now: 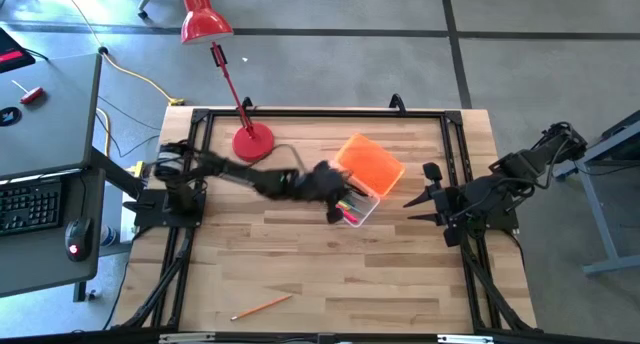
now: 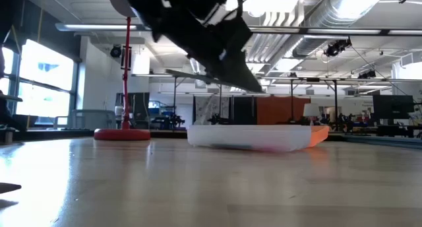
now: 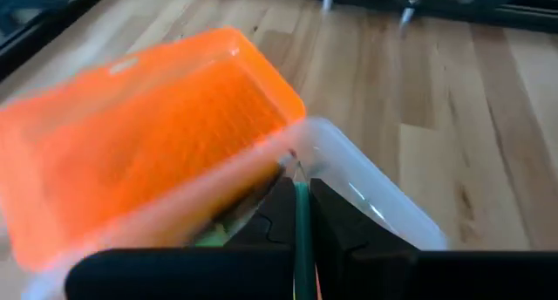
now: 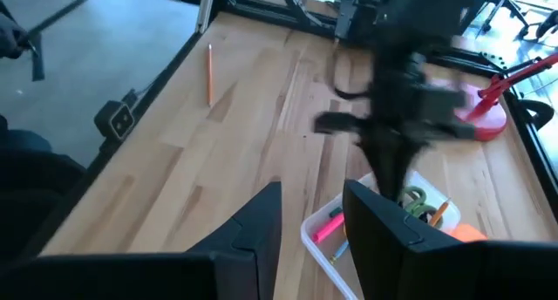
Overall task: Pick & place school supplies into a supply box
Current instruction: Put the light blue pencil into the supply box
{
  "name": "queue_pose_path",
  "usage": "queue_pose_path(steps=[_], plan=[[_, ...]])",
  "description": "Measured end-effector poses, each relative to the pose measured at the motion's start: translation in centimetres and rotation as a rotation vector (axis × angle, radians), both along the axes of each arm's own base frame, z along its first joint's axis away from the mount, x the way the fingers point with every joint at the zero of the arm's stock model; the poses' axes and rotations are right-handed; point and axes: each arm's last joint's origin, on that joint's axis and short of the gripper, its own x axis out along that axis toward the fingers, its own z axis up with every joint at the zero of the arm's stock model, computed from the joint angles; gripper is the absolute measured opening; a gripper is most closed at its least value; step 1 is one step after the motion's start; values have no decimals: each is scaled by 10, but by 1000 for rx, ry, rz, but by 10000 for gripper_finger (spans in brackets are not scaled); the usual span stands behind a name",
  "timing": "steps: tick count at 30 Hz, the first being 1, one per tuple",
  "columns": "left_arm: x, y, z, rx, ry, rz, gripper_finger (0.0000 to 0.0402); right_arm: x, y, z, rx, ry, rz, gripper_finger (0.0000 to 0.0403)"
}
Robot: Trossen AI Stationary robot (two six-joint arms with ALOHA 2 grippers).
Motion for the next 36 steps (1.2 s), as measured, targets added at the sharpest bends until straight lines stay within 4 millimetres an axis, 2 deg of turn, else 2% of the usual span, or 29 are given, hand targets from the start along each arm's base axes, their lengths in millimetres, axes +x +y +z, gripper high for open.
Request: queue_pose_path(steps=[4,8,11,15,26,36], plan=[[22,34,1,14,13,-140,50,1,0,-1,-41,1,9,103],[43,51,-16,7,42,-299,47,2,0,-2,-60,-2,-10,103],[53,54,-35,-5,110,-350,53,2,0,-2,-65,2,-14,103],[60,53,-49,-15,150,-354,65,2,0,-3,-66,11,-16,103],[67,55,-38,38,39,-323,71,2,0,-2,-61,6,-18,103],[61,53,-47,64,162,-287,72,3,0,-1,-20,-3,-37,103]])
